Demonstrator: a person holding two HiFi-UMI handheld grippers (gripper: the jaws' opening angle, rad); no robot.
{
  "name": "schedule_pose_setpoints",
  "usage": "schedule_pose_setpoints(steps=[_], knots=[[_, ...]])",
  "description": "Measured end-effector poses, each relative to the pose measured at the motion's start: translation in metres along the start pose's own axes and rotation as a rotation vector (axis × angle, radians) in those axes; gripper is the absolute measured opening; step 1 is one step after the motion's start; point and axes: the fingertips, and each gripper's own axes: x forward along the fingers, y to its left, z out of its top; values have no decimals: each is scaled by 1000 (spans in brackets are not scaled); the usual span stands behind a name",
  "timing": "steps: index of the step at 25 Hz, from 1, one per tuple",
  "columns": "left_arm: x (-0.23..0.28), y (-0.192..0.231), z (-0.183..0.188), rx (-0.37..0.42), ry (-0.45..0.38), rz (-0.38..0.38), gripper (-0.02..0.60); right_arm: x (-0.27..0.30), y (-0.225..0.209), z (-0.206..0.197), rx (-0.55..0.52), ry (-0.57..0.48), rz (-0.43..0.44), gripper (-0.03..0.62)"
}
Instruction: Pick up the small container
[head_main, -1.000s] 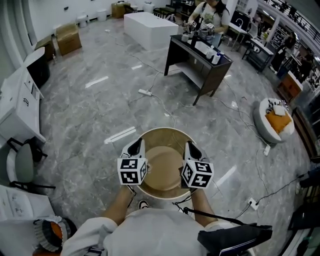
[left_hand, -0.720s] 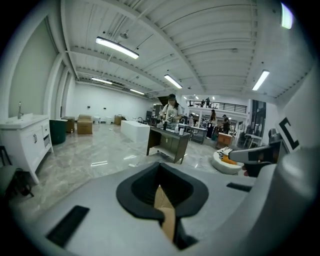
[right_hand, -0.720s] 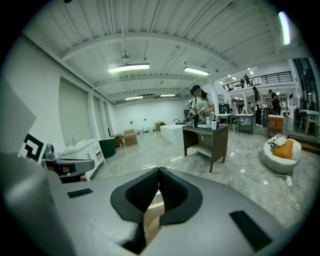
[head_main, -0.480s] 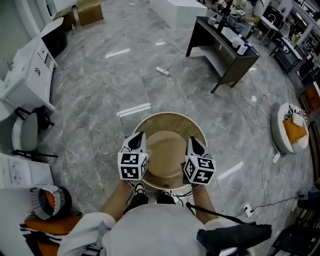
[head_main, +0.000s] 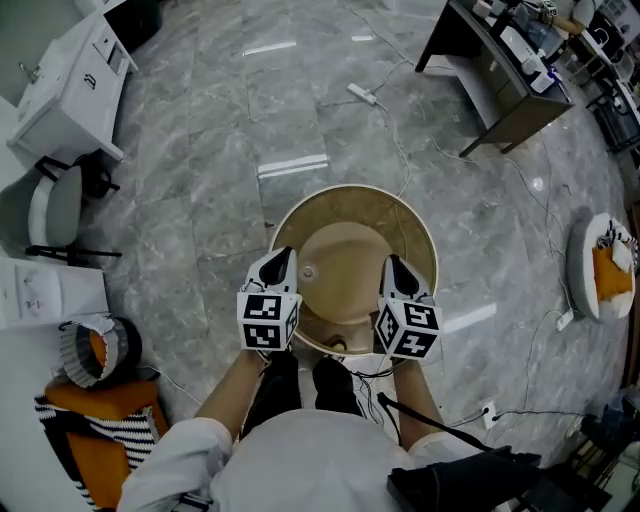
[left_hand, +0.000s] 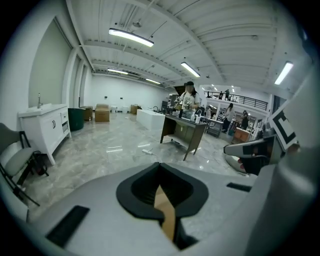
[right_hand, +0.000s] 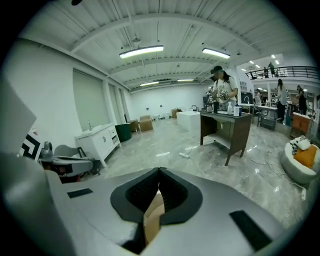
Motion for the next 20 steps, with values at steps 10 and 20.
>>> schedule_pose_setpoints(steps=[10,20], knots=[[43,22,-114,-25,120,-7,8,53,1,-98,8,111,33,23],[98,49,-219,-72,178,28,8,111,2,-210,28,222,57,23]])
